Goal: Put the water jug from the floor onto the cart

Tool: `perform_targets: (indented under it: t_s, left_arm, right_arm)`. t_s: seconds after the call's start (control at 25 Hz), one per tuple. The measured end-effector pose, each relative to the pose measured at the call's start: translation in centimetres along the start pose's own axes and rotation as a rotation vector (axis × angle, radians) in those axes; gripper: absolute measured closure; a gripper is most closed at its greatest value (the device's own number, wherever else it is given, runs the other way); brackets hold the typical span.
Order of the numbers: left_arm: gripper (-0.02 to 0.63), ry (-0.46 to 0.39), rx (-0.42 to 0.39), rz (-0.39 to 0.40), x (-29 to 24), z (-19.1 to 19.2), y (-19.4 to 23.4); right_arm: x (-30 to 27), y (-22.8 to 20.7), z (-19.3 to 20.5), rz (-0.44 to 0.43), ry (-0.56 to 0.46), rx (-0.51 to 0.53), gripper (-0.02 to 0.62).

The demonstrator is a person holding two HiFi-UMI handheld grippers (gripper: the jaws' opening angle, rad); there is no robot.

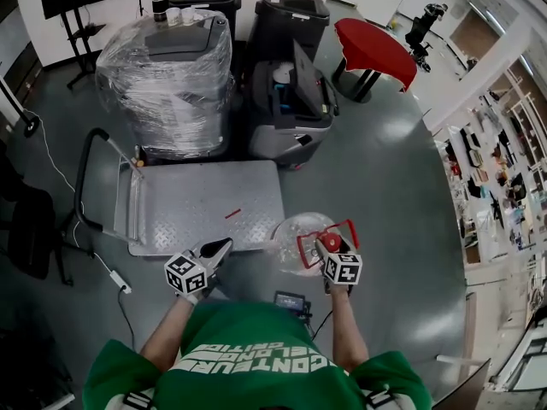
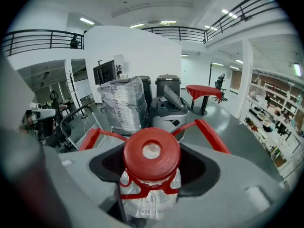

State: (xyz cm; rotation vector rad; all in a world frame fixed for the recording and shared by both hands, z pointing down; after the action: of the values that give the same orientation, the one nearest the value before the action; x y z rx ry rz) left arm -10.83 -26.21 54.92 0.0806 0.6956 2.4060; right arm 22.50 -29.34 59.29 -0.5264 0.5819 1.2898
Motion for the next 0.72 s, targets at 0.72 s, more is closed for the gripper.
perform_targets:
  t_s: [0.72]
  left_arm:
    - [0.597,-0.020,0.041,-0.043,5.5,-2.4,7.8]
  right_arm:
    - [-6.5,6.1,-6.9,0.000,-0.002,0.046,0.296]
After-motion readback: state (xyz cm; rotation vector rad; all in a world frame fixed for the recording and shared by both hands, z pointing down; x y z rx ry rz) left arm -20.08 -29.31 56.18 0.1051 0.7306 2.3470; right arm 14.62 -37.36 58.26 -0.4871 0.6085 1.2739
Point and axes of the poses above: the fingertips, and each gripper's own axes: x backward along the fingers, y to its left, z out of its underside, the point moved 3 cm from there along x, backward along the fingers
